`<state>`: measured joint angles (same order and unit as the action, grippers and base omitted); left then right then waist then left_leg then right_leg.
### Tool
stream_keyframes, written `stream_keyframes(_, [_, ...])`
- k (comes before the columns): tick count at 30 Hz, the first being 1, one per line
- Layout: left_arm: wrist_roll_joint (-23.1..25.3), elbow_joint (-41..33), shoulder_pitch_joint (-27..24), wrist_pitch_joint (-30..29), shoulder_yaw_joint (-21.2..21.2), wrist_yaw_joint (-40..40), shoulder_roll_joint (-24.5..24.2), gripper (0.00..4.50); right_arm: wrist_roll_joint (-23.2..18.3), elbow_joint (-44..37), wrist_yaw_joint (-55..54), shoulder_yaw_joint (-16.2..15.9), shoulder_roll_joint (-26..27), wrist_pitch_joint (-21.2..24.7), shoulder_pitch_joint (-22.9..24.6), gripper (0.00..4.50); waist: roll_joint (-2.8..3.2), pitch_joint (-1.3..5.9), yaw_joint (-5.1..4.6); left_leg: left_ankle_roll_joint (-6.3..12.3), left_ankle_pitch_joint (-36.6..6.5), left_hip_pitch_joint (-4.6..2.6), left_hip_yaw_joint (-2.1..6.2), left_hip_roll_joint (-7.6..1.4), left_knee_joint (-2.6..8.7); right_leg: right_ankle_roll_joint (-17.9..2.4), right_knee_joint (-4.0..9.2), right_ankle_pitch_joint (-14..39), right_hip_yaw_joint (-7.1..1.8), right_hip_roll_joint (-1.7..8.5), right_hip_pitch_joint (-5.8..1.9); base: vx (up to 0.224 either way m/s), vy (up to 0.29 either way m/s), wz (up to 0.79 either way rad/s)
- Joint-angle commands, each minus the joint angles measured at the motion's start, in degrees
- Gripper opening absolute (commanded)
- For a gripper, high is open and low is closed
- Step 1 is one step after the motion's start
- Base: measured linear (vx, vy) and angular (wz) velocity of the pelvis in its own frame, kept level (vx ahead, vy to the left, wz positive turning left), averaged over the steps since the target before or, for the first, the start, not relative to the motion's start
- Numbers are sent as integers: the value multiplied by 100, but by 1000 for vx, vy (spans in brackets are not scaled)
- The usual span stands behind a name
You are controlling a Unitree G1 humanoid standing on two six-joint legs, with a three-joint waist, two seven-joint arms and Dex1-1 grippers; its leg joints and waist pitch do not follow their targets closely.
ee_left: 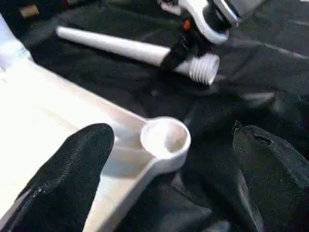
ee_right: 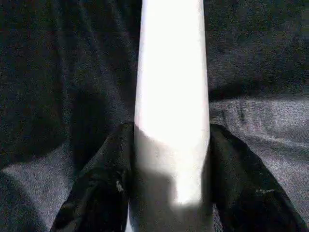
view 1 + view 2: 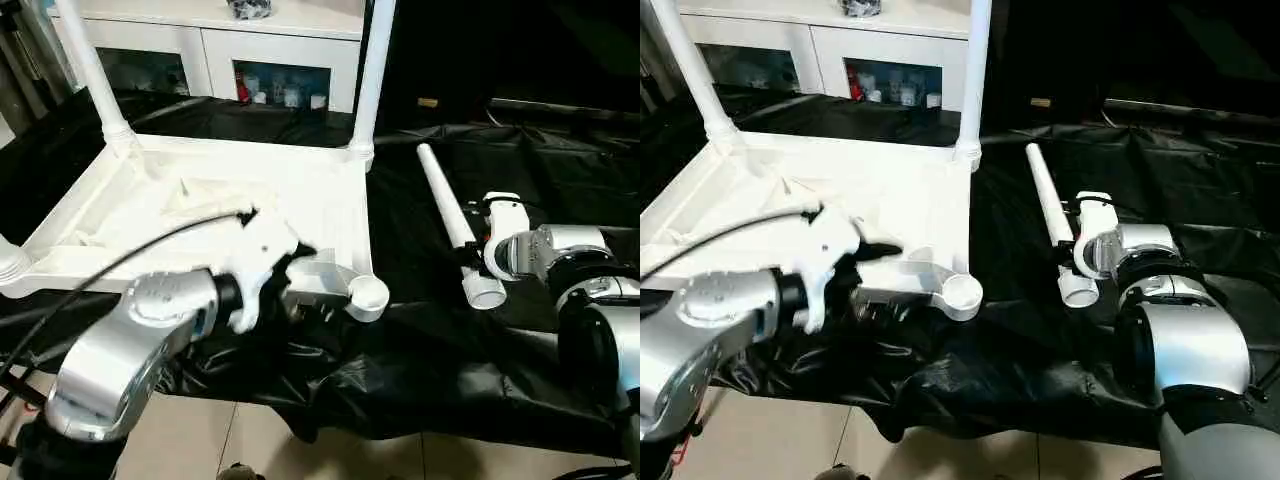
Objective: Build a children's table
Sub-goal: Pick table leg
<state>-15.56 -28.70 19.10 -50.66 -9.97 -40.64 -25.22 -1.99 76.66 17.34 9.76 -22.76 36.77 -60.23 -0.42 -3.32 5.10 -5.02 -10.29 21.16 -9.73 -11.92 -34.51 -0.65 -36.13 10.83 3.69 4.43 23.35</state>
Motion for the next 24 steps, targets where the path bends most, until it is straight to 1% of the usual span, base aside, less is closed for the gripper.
stream_keyframes(1, [27,164,98,134,12,117,54,450,-94,34,-106,168,-71,-57,-64,188,-28,386,4,-129,-1102,-12,-37,-33,357,-1161,379,1076,-201,266,-293,0,0,0])
stream_keyframes(2, [65,255,130,191,30,174,109,450,-153,23,-106,241,-101,-88,-72,188,-32,389,4,-123,-1085,-11,-42,-30,351,-1155,385,1045,-203,261,-294,0,0,0])
stream_keyframes(3, [89,317,158,231,30,201,137,450,-201,16,-114,295,-119,-124,-74,188,-12,396,4,-123,-1052,-15,-41,-28,348,-1167,378,973,-200,254,-294,0,0,0])
stream_keyframes(4, [89,317,158,231,30,201,137,450,-201,16,-114,295,-119,-124,-74,188,-19,399,6,-117,-1036,-11,-41,-25,347,-1173,377,938,-198,253,-298,0,0,0])
stream_keyframes(5, [121,444,207,340,65,289,226,450,-295,-2,-78,386,-166,-138,-78,188,-27,406,5,-101,-1006,-7,-38,-29,346,-1194,369,860,-197,255,-307,0,0,0])
stream_keyframes(6, [125,490,225,372,87,332,266,450,-320,-11,-42,405,-181,-144,-78,188,-5,407,9,-95,-1003,-9,-38,-27,342,-1209,364,826,-197,253,-306,0,0,0])
stream_keyframes(7, [126,499,229,378,91,341,274,450,-325,-13,-35,409,-185,-146,-78,188,-17,411,8,-81,-975,-8,-43,-28,337,-1241,360,744,-198,250,-310,0,0,0])
stream_keyframes(8, [163,687,324,540,152,503,403,450,-420,-68,29,504,-227,-296,-74,188,11,409,3,-58,-968,2,-48,-24,329,-1296,367,648,-196,244,-312,0,0,0])
stream_keyframes(9, [177,784,377,611,200,592,482,450,-507,-116,120,583,-239,-367,-75,188,18,427,12,-50,-933,-3,-44,-23,321,-1314,351,578,-196,249,-323,0,0,0])
stream_keyframes(10, [177,784,377,611,200,592,482,450,-507,-116,120,583,-239,-367,-75,188,7,421,9,-33,-937,2,-47,-21,324,-1325,356,569,-194,242,-322,0,0,0])
stream_keyframes(11, [191,885,432,683,235,667,550,450,-573,-153,199,657,-244,-422,-77,188,57,427,24,-12,-914,2,-35,-24,320,-1352,340,525,-191,252,-328,0,0,0])
stream_keyframes(12, [188,1092,535,806,334,840,739,450,-787,-311,388,873,-218,-704,8,188,27,425,15,14,-939,0,-42,-26,317,-1373,356,525,-188,247,-326,0,0,0])
stream_keyframes(13, [184,1129,554,825,351,868,774,450,-827,-343,422,914,-209,-761,30,188,137,426,26,6,-981,-3,-28,-25,312,-1404,343,516,-188,258,-326,0,0,0])
stream_keyframes(14, [174,1243,614,886,395,947,875,450,-947,-454,530,1032,-176,-993,117,188,92,419,6,49,-1079,-7,-51,-29,310,-1405,393,477,-193,249,-329,0,0,0])
stream_keyframes(15, [168,1297,642,915,416,984,924,450,-1007,-510,585,1091,-158,-1113,162,188,63,443,25,97,-969,0,-33,-26,308,-1444,353,404,-180,255,-356,0,0,0])
stream_keyframes(16, [135,1444,718,983,462,1053,1047,450,-1176,-686,778,1228,-88,-1363,320,188,62,440,25,143,-903,14,-39,-17,305,-1457,354,369,-183,253,-361,0,0,0])
stream_keyframes(17, [119,1561,780,1030,484,1098,1128,450,-1256,-846,928,1268,-23,-1502,478,188,220,445,33,173,-884,11,-34,-23,283,-1496,359,280,-183,262,-341,0,0,0])
stream_keyframes(18, [106,1664,832,1077,496,1137,1192,450,-1340,-983,1084,1304,35,-1617,608,188,164,440,22,219,-868,15,-46,-12,285,-1493,383,223,-178,243,-351,0,0,0])
stream_keyframes(19, [88,1779,893,1150,504,1154,1261,450,-1487,-1190,1318,1377,117,-1673,779,188,209,468,42,279,-784,12,-18,-16,278,-1566,338,138,-164,252,-371,0,0,0])
stream_keyframes(20, [65,1892,953,1219,516,1170,1325,450,-1601,-1335,1496,1429,176,-1702,897,188,244,460,41,329,-805,9,-29,-4,278,-1573,369,133,-162,240,-368,0,0,0])
stream_keyframes(21, [57,1911,963,1227,524,1177,1342,450,-1633,-1382,1548,1442,193,-1711,929,188,201,473,43,371,-803,14,-28,-18,273,-1601,358,118,-163,249,-383,0,0,0])
stream_keyframes(22, [21,1993,1009,1259,558,1209,1413,450,-1771,-1584,1769,1501,267,-1751,1065,188,193,476,47,413,-758,22,-29,-10,272,-1624,358,92,-158,240,-393,0,0,0])
stream_keyframes(23, [-2,2104,1073,1307,597,1245,1495,450,-1909,-1774,2011,1564,339,-1789,1191,188,218,474,61,477,-720,34,-32,-13,264,-1634,364,97,-157,247,-393,0,0,0])
stream_keyframes(24, [-94,2311,1232,1356,657,1263,1692,450,-2517,-2877,2743,1699,632,-1484,1753,187,207,474,79,545,-681,31,-39,-5,263,-1602,375,131,-153,234,-406,0,0,0])
